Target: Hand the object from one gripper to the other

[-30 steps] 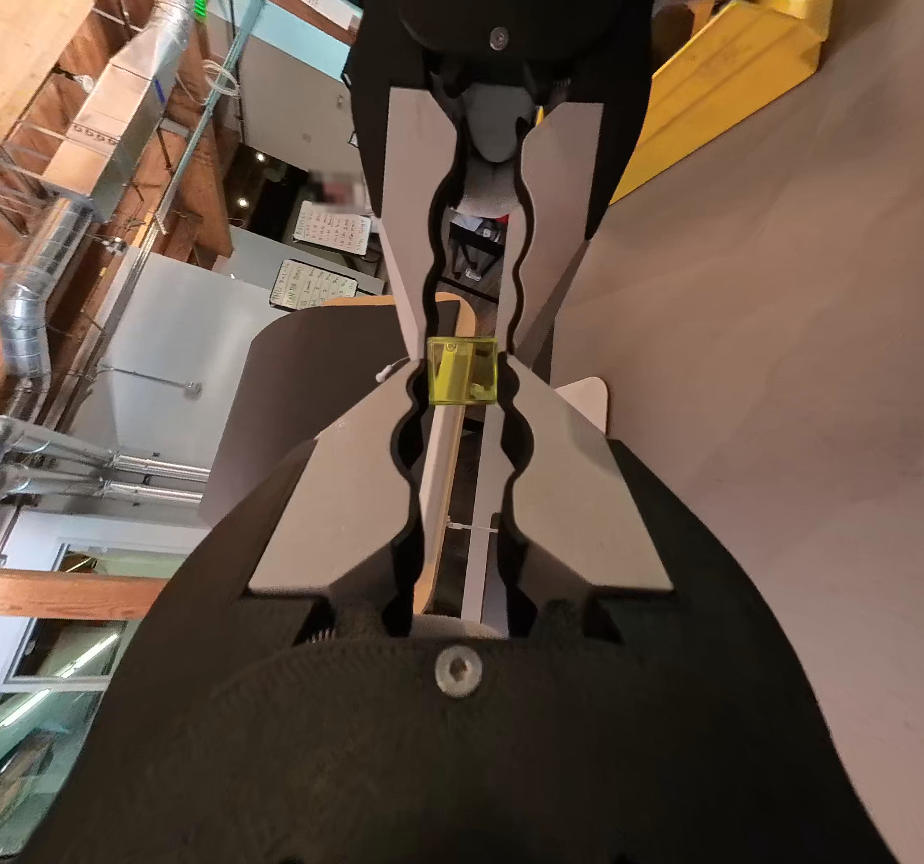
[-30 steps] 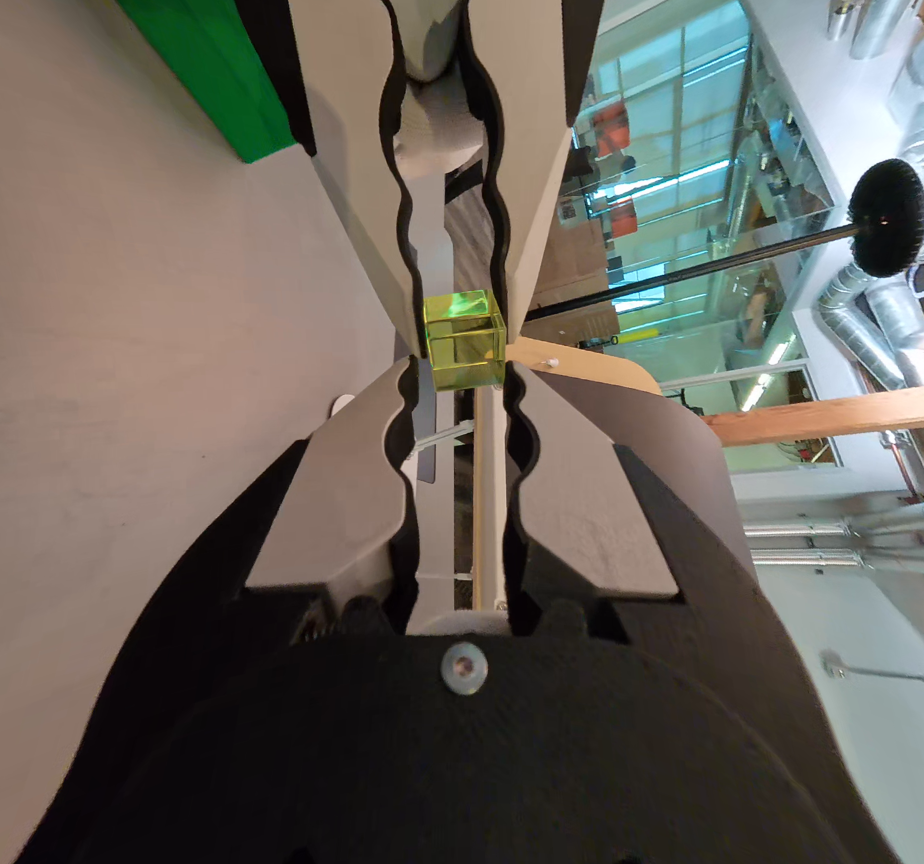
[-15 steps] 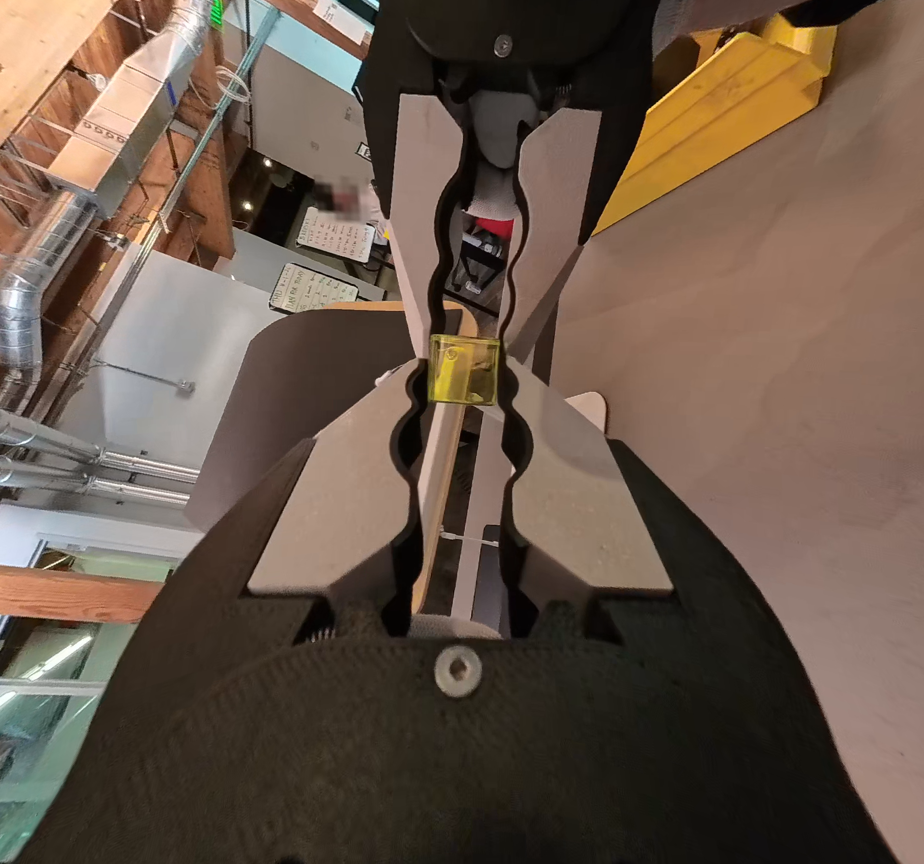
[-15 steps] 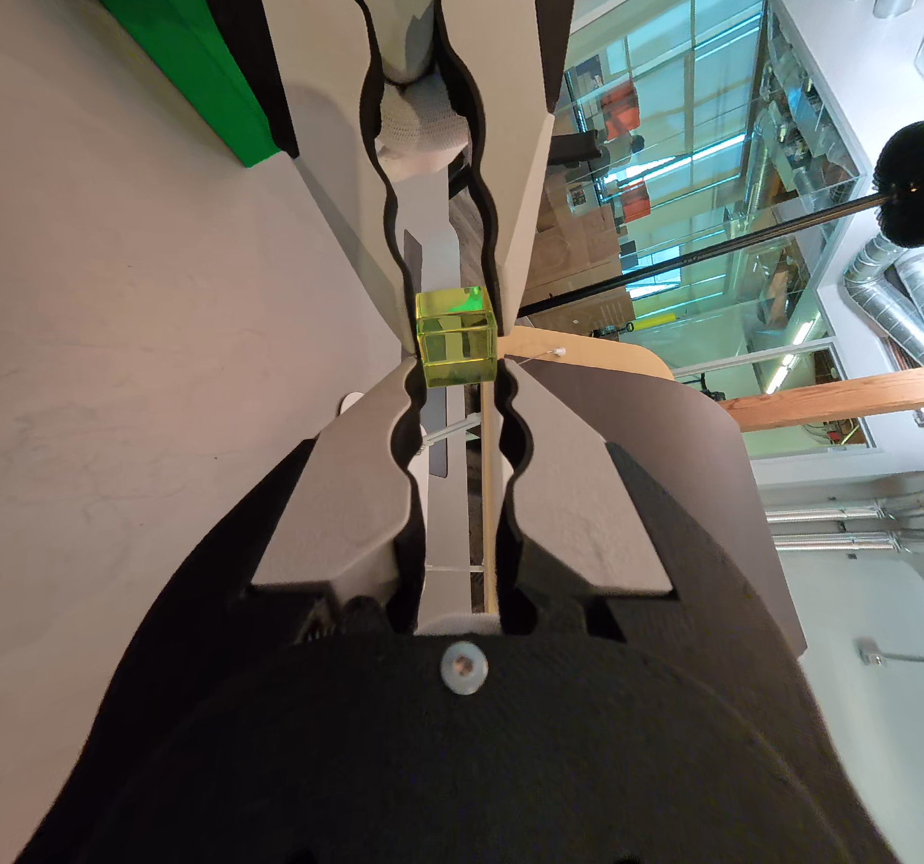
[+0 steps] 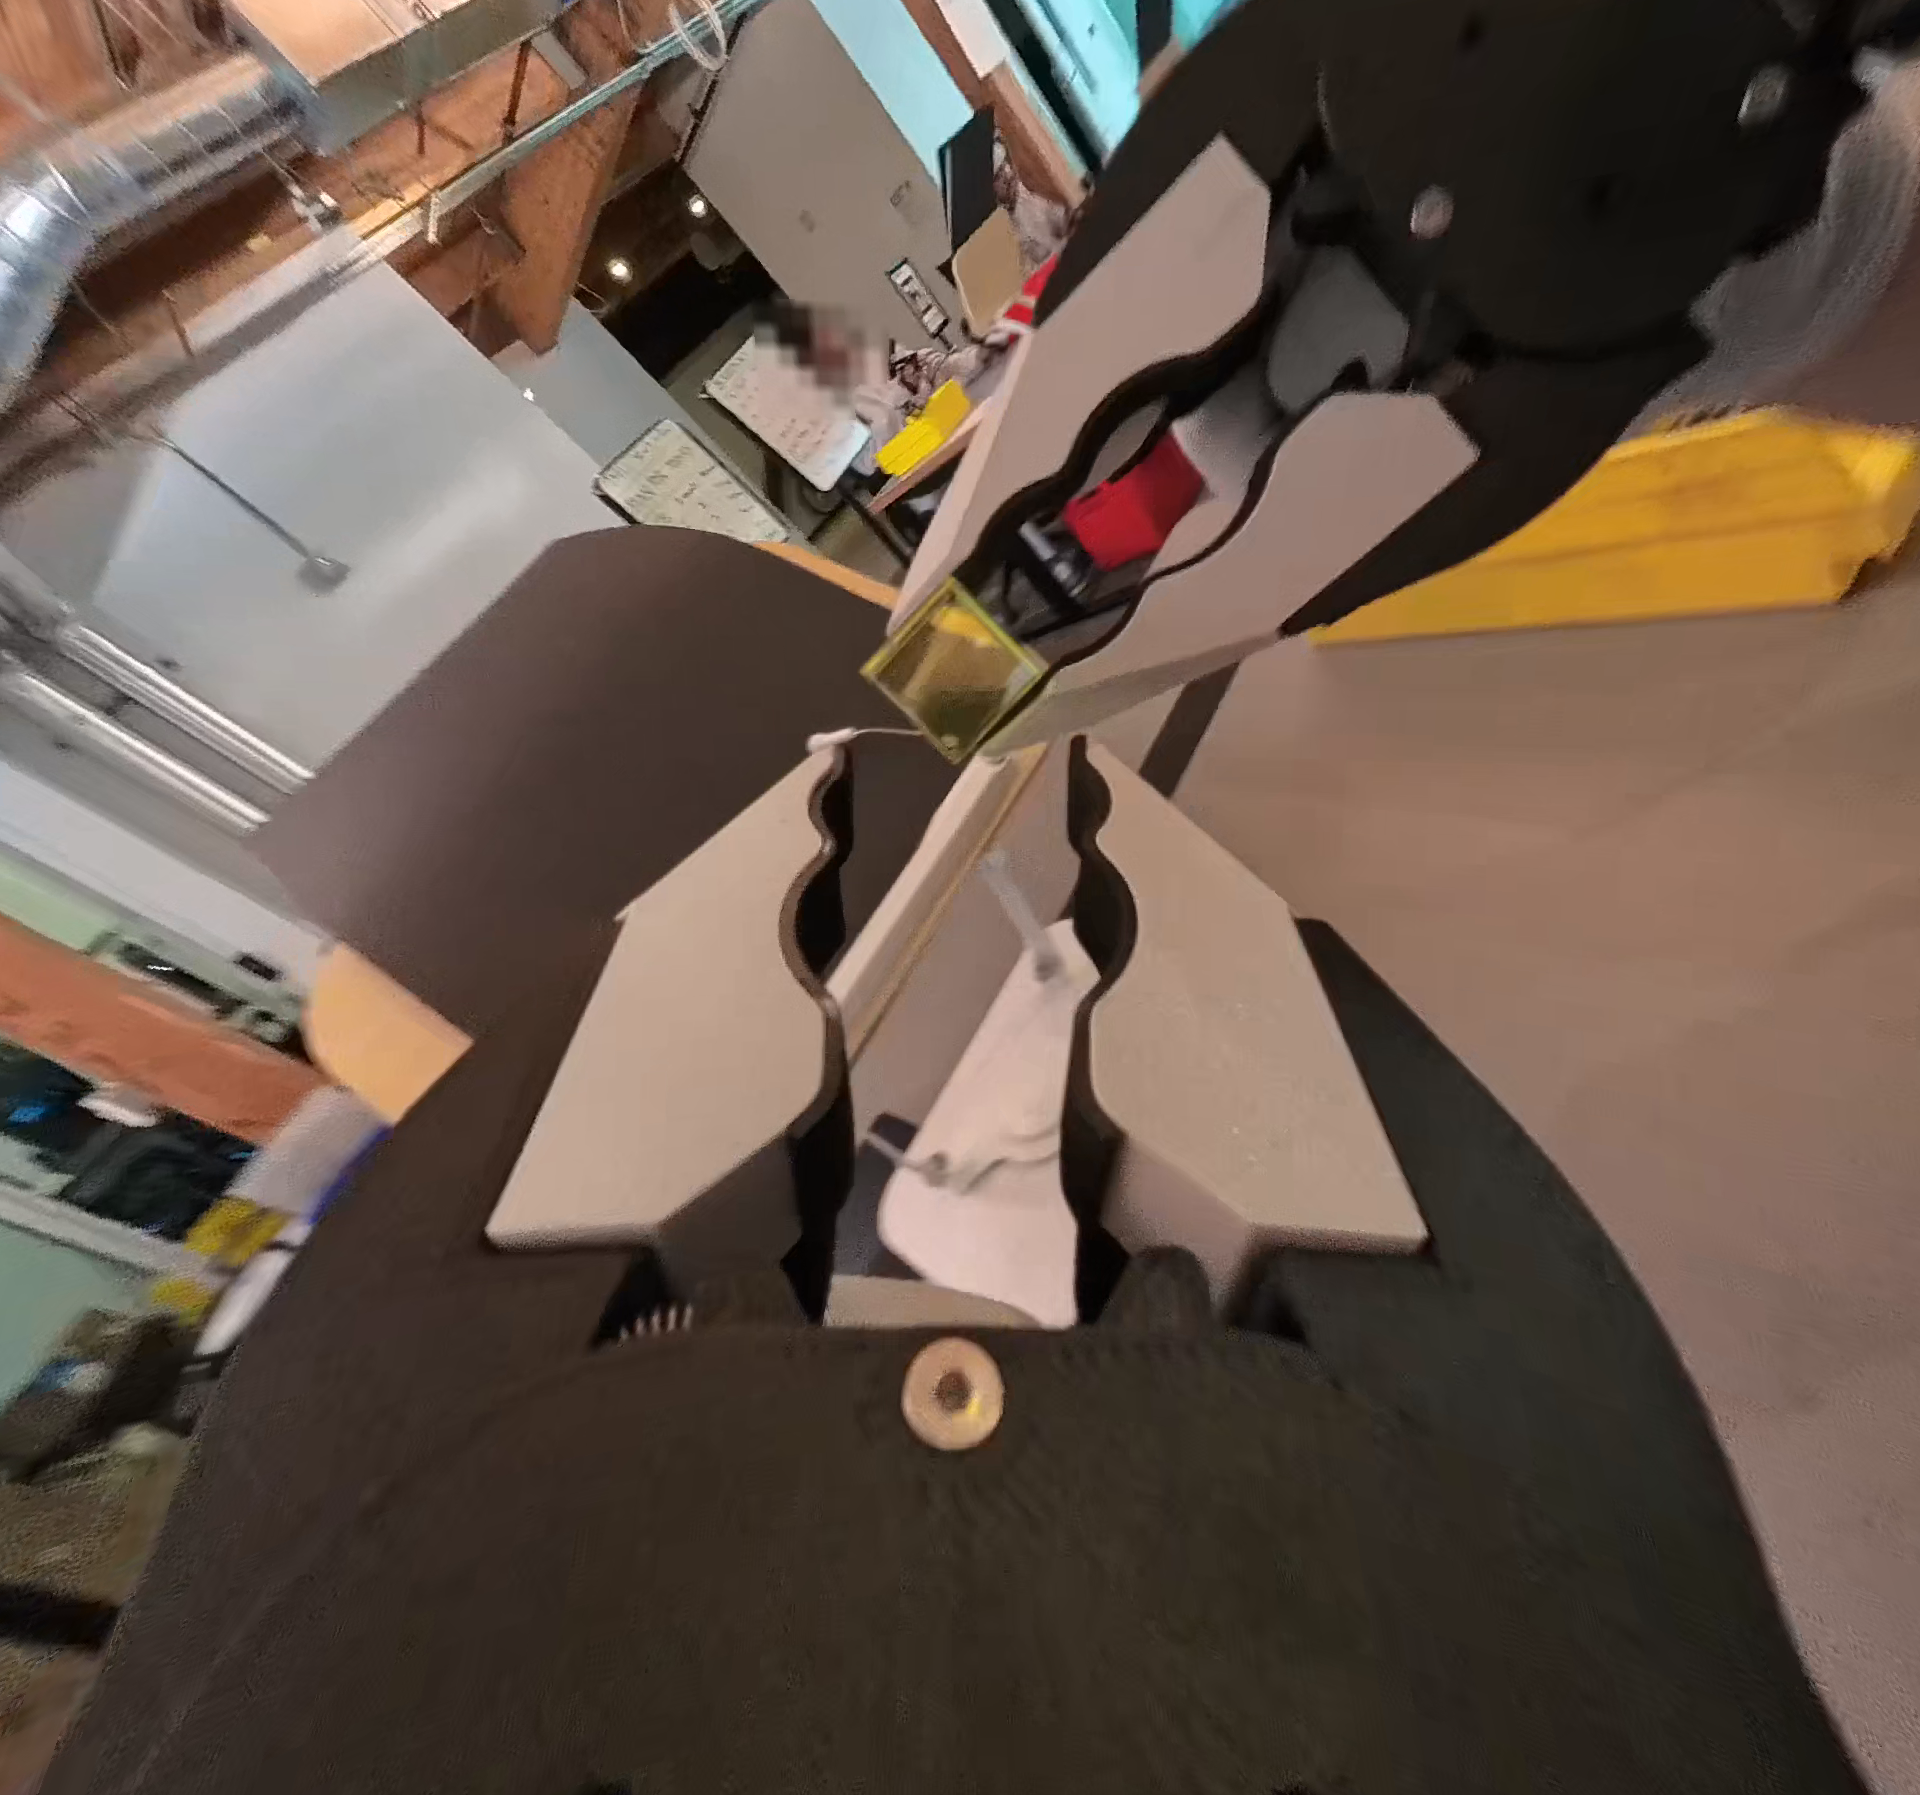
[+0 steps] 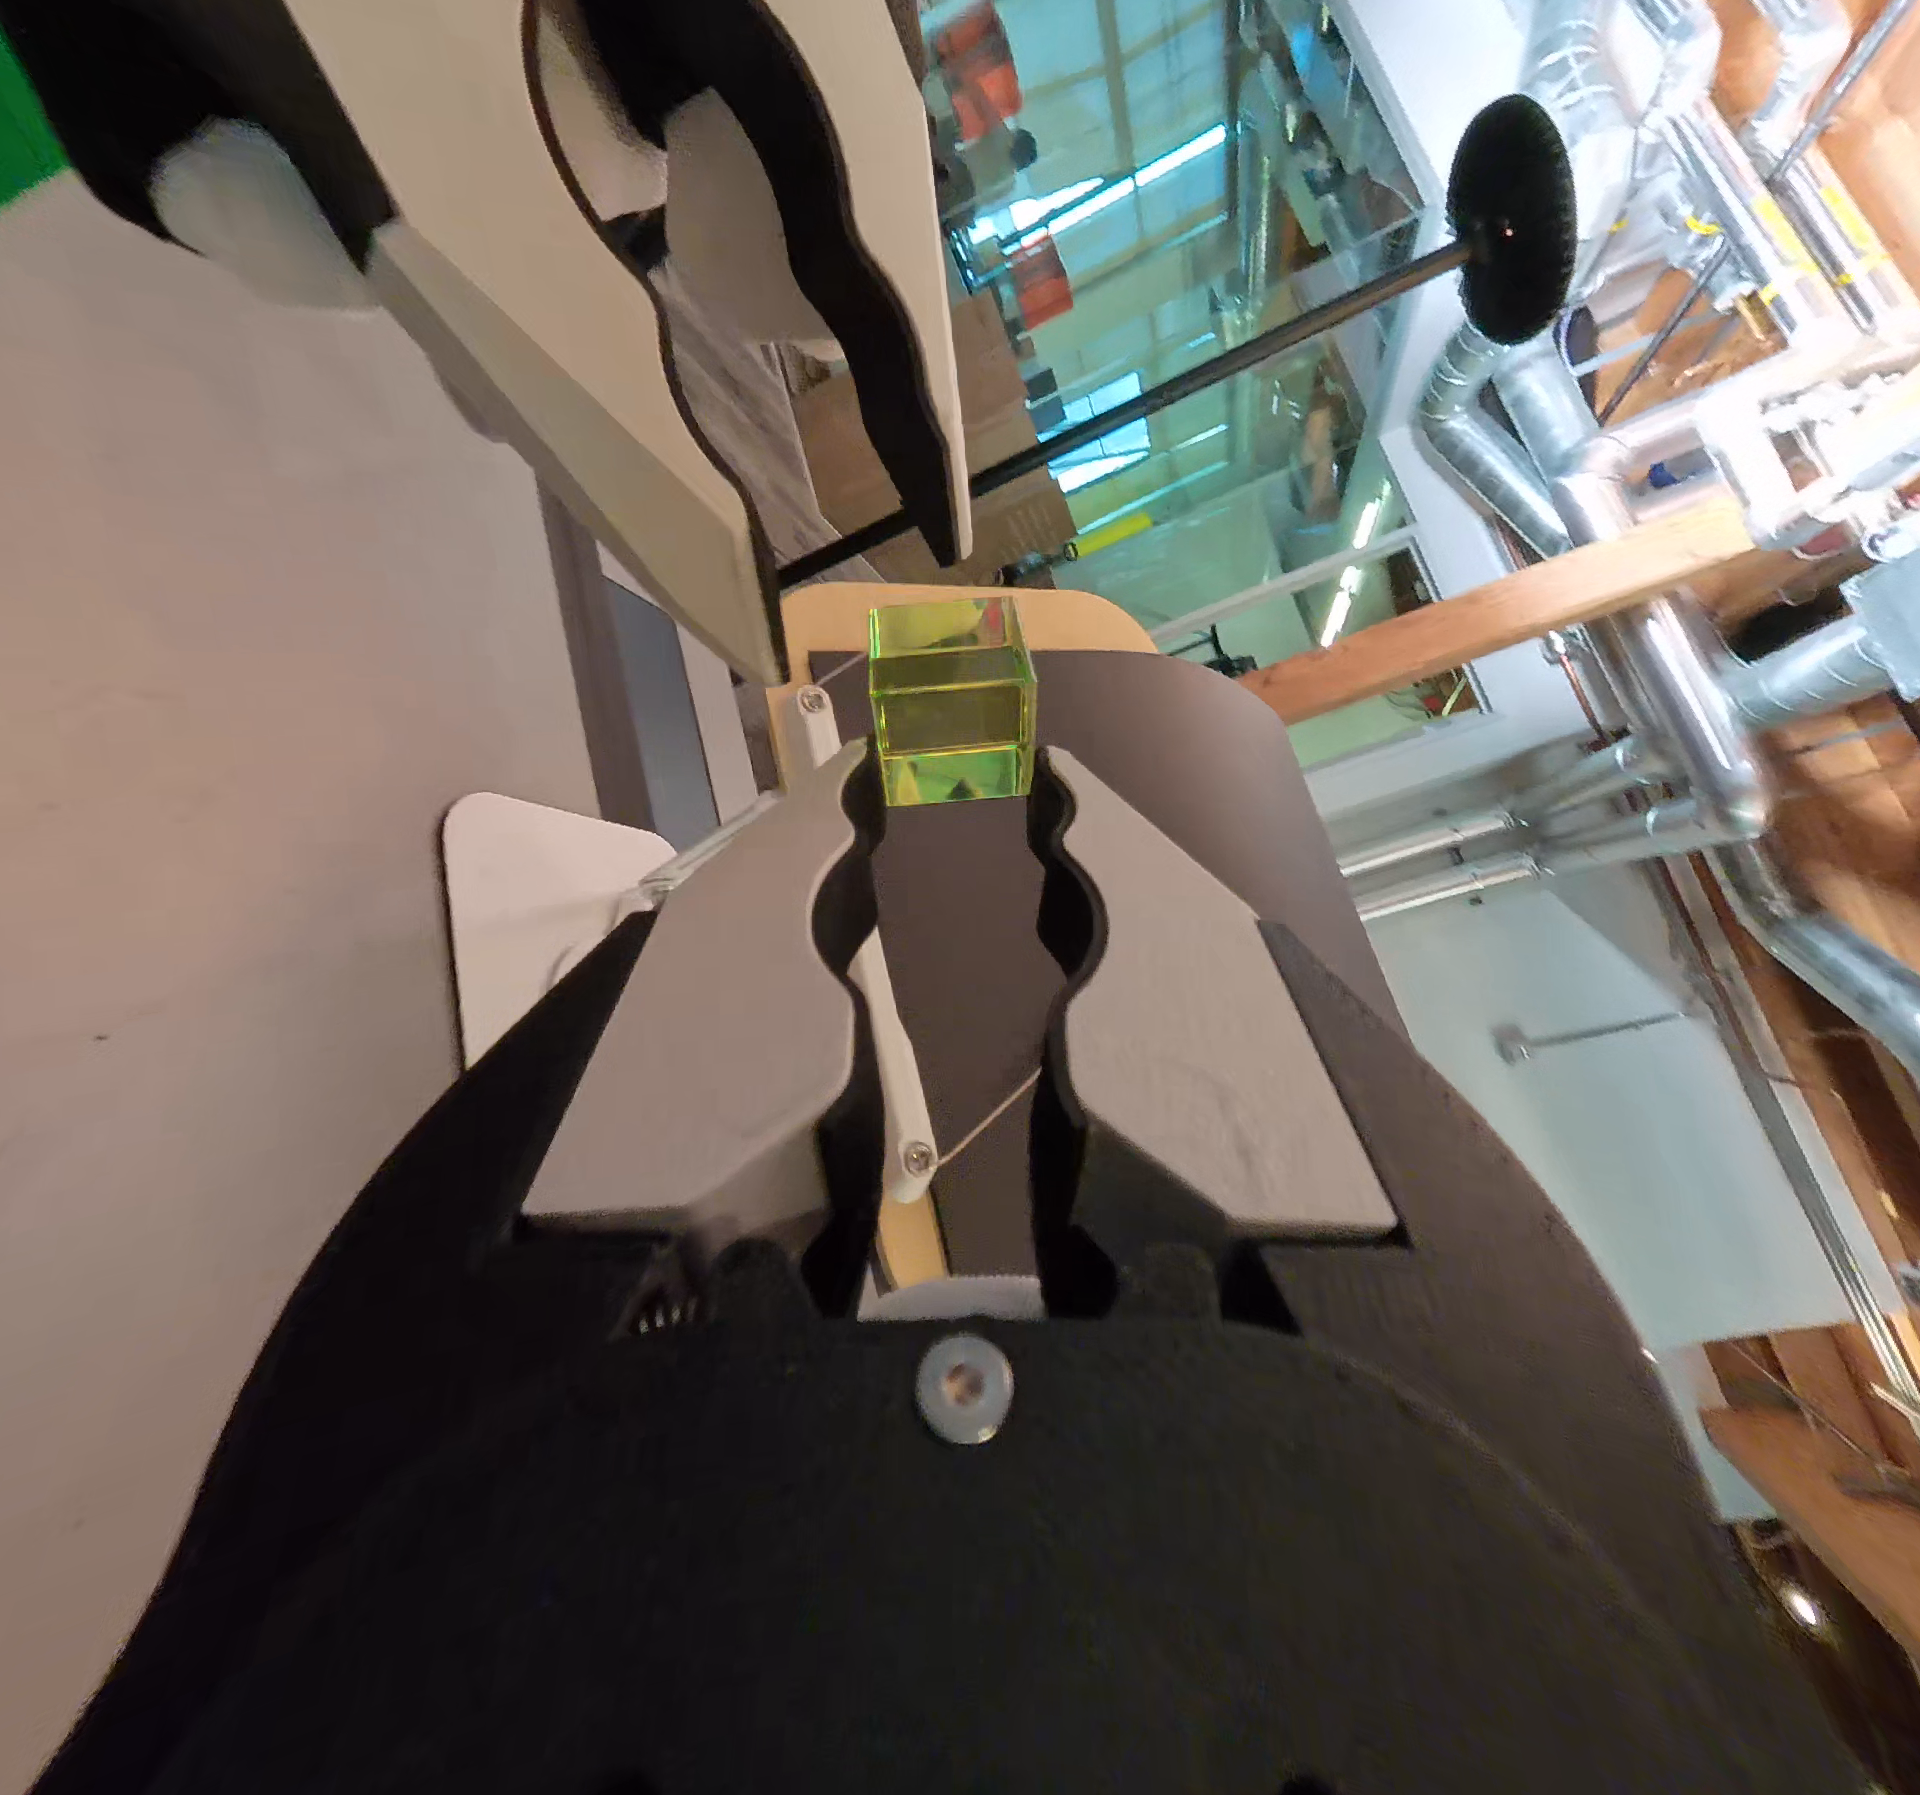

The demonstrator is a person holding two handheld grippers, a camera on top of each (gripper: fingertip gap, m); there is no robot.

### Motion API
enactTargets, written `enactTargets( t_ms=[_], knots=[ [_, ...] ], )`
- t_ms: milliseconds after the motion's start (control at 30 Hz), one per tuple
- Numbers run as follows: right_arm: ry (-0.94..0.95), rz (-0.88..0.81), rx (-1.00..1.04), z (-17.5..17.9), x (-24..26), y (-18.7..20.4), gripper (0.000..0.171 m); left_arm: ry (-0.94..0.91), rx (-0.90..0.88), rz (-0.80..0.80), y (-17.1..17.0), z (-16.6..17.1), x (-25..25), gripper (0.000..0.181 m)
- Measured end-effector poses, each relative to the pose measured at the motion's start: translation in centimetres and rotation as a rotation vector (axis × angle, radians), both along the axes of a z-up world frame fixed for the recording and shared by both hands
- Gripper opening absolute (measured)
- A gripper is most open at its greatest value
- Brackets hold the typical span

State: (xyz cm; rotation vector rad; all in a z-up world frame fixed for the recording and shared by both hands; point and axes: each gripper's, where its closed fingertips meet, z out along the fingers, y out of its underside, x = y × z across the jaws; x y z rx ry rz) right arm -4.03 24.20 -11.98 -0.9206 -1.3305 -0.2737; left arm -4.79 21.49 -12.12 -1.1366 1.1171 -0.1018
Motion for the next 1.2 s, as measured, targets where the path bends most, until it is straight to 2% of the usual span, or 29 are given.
enactTargets(
  t_ms=[167,333,533,633,833,900,933,1000,1067,1200],
  knots=[
    [0.083,-0.087,0.083,1.7,0.7,0.9,0.024,-0.144,-0.139,-0.033,0.2,0.4,0.4,0.045],
    [0.122,-0.171,0.216,2.7,0.4,1.1,0.024,-0.402,-0.225,-0.03,0.7,2.4,0.2,0.045],
    [0.139,-0.213,0.303,2.2,-1.2,0.6,0.024,-0.42,-0.166,0.041,1.0,2.3,0.6,0.041],
    [0.154,-0.227,0.314,2.1,-1.5,0.5,0.025,-0.455,-0.145,0.095,1.5,2.5,-0.2,0.024],
    [0.16,-0.222,0.328,2.2,-1.6,0.3,0.025,-0.43,-0.111,0.101,1.3,2.6,-0.3,0.024],
    [0.159,-0.148,0.264,1.9,-2.0,0.1,0.026,-0.397,-0.101,0.095,1.3,2.5,-0.5,0.024],
    [0.13,-0.075,0.204,1.1,-2.3,-0.1,0.037,-0.364,-0.088,0.086,1.3,2.4,-0.6,0.024],
    [0.151,0.031,0.044,0.6,-1.9,-0.3,0.042,-0.308,-0.036,0.023,0.5,2.7,-0.6,0.024],
    [0.265,0.181,-0.197,0.9,-1.2,-1.0,0.044,-0.256,-0.004,0.017,0.3,2.9,-1.1,0.024],
    [0.552,0.59,-0.825,2.5,0.1,-3.5,0.048,-0.151,0.139,-0.15,-2.8,3.2,-0.5,0.025]
  ],
)
